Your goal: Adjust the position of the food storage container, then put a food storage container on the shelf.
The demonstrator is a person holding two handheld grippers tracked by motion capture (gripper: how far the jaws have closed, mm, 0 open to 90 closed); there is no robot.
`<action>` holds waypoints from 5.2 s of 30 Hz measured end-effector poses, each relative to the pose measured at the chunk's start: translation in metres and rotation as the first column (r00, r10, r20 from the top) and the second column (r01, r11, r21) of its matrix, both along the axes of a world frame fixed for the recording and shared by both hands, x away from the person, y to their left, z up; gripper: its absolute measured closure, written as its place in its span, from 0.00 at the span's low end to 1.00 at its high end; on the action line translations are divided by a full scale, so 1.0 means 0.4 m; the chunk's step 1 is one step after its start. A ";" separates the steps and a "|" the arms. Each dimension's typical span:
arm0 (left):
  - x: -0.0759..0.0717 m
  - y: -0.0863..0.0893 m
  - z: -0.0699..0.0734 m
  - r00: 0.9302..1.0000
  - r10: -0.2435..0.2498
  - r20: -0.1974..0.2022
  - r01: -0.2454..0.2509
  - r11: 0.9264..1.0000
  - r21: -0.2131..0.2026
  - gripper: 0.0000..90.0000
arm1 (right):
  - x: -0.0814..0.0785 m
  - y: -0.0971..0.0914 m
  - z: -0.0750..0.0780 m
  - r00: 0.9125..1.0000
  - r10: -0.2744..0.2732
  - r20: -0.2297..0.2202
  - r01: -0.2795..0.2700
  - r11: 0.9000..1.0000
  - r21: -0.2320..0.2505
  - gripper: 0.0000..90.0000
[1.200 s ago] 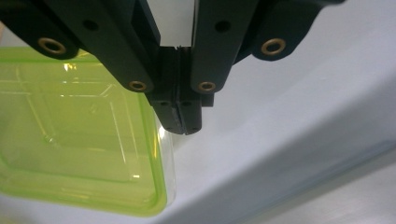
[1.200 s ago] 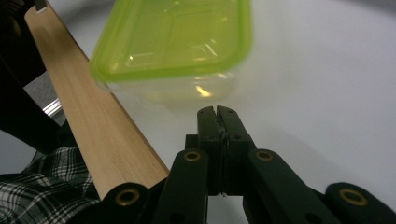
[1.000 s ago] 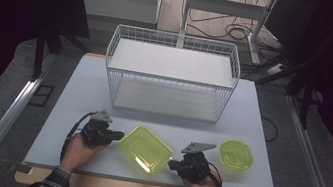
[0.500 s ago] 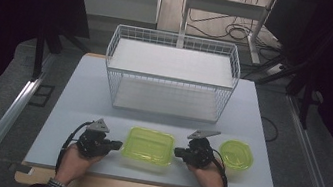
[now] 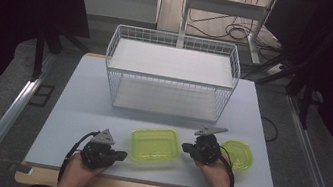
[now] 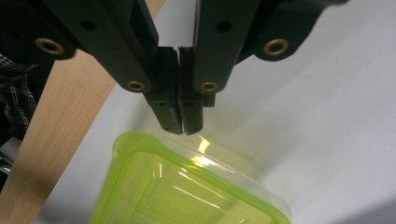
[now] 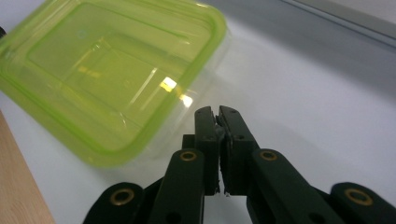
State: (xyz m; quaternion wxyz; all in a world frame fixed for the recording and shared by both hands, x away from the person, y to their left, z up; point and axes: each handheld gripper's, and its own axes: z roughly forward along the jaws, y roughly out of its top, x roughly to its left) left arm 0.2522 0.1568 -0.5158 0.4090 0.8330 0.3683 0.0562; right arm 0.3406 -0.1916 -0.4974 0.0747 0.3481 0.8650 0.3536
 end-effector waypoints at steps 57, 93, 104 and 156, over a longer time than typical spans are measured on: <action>-0.034 0.038 -0.036 0.968 0.149 0.201 -0.185 0.967 0.173 0.03 | 0.102 0.029 -0.025 0.914 -0.036 -0.404 0.162 0.945 0.283 0.80; -0.032 0.052 -0.030 0.962 0.185 0.201 -0.211 0.970 0.118 0.02 | 0.111 -0.014 0.132 0.930 0.025 -0.366 0.164 0.864 0.476 0.89; -0.032 0.055 -0.028 0.962 0.186 0.199 -0.210 0.972 0.106 0.02 | 0.128 -0.017 0.211 0.942 0.020 -0.336 0.161 0.850 0.502 0.89; -0.030 0.031 -0.039 0.978 0.133 0.160 -0.159 0.974 0.159 0.03 | 0.364 0.018 0.462 0.929 -0.274 -0.248 0.367 0.764 0.531 0.89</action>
